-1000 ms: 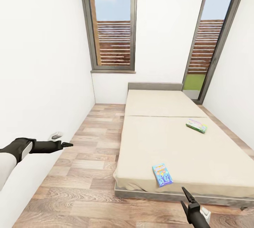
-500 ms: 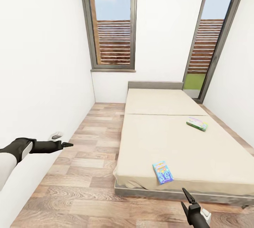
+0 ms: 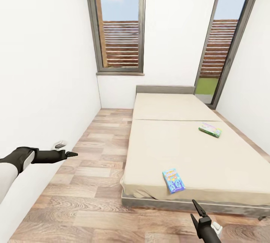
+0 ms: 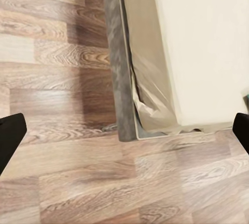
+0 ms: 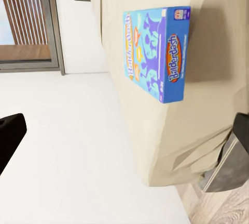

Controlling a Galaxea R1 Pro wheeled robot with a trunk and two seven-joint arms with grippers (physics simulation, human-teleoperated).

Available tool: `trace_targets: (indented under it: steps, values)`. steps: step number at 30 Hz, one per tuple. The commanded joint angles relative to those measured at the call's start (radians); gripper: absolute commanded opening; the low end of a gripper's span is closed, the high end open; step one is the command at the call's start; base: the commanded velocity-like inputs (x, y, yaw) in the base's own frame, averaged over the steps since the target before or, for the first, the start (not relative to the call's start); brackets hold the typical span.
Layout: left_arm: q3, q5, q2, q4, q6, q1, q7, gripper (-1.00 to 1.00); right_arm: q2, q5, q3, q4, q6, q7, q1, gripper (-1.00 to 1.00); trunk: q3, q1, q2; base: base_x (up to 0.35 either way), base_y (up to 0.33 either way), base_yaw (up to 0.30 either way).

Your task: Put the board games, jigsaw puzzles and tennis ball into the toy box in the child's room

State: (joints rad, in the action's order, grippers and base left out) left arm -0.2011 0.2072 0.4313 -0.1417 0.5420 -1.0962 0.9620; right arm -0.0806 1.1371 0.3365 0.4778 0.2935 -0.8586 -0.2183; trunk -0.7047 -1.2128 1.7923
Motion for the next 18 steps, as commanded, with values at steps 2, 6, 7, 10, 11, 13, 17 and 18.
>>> trace_targets:
  steps: [2, 6, 7, 10, 11, 13, 17, 18]
  values:
    - [-0.009, 0.009, -0.001, -0.001, 0.007, -0.001, 0.004, 1.0, 0.0, 0.009, 0.001, 0.0, 0.009, -0.003, -0.001, 1.0, -0.007, -0.008, 0.015, 0.0, 0.0, 0.0]
    - [-0.009, 0.009, -0.011, -0.001, 0.007, -0.001, 0.004, 1.0, -0.001, 0.009, 0.004, 0.001, 0.009, -0.005, -0.001, 1.0, -0.02, -0.023, 0.043, 0.0, 0.0, 0.0]
    - [-0.009, 0.009, -0.013, -0.001, 0.007, -0.001, 0.003, 1.0, -0.001, 0.009, 0.004, 0.001, 0.009, -0.006, -0.001, 1.0, -0.023, -0.027, 0.05, 0.0, 0.0, 0.0]
    - [-0.009, 0.009, -0.022, 0.0, 0.007, -0.001, -0.004, 1.0, -0.002, 0.011, 0.007, 0.0, 0.011, -0.006, -0.001, 1.0, -0.032, -0.038, 0.071, 0.0, 0.0, 0.0]
    - [-0.009, 0.009, -0.023, 0.0, 0.007, -0.001, -0.006, 1.0, -0.002, 0.013, 0.007, 0.0, 0.011, -0.006, -0.001, 1.0, -0.036, -0.042, 0.078, 0.0, 0.0, 0.0]
    - [-0.009, 0.009, -0.025, 0.0, 0.007, -0.001, -0.014, 1.0, -0.002, 0.028, 0.008, 0.0, 0.011, -0.006, -0.001, 1.0, -0.042, -0.05, 0.092, 0.0, 0.0, 0.0]
    - [-0.009, 0.009, -0.027, 0.0, 0.008, -0.001, -0.02, 1.0, -0.002, 0.055, 0.007, -0.001, 0.008, -0.005, -0.001, 1.0, -0.054, -0.065, 0.12, 0.0, 0.0, 0.0]
    - [-0.009, 0.009, -0.027, 0.0, 0.008, -0.001, -0.02, 1.0, -0.002, 0.057, 0.007, -0.001, 0.008, -0.005, -0.001, 1.0, -0.057, -0.069, 0.127, 0.0, 0.0, 0.0]
